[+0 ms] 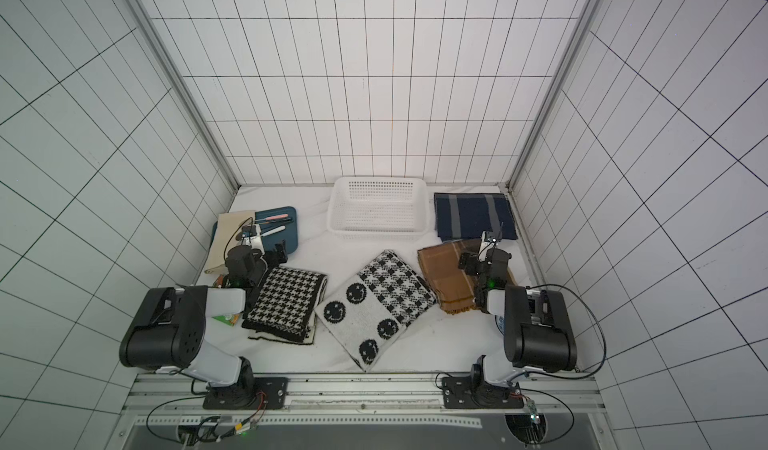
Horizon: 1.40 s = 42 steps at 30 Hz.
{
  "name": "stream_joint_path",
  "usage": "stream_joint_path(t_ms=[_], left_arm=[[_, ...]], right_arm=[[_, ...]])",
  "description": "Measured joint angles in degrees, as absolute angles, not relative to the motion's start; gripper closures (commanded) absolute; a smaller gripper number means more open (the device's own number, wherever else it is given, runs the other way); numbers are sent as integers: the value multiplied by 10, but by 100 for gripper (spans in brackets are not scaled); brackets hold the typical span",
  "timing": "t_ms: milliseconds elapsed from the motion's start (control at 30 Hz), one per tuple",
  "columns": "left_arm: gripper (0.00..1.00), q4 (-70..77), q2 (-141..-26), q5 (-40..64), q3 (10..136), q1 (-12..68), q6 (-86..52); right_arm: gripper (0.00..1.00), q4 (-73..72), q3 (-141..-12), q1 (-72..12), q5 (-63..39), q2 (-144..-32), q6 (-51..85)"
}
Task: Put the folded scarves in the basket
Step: Adjust the basket at the center of the board.
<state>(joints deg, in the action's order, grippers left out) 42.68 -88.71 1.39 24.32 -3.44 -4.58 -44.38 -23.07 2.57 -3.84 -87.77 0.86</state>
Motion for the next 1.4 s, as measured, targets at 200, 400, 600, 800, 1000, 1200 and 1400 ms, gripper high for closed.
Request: stream_joint_path(t_ms=[200,400,600,800,1000,1200,1400], left_arm=[[3,427,-887,14,243,-34,-46],[3,427,-887,14,243,-34,-46],[3,427,-887,14,243,-34,-46],[3,427,-887,14,243,-34,-46],[2,431,-877,-19,242,-27,-49],[2,288,-701,-58,309,47,-68],[4,259,-727,15,448,77,-137]], right_arm=[[1,-444,-231,26,-38,-878,9],[1,-444,-231,26,-38,-878,9],[1,-444,-231,26,-38,-878,9],[0,-444,-231,26,-38,-878,9],[1,-428,-231,21,-25,-857,9],[5,-266,-337,-14,-14,-750,37],[15,-191,-523,-37,-64,-860,76]])
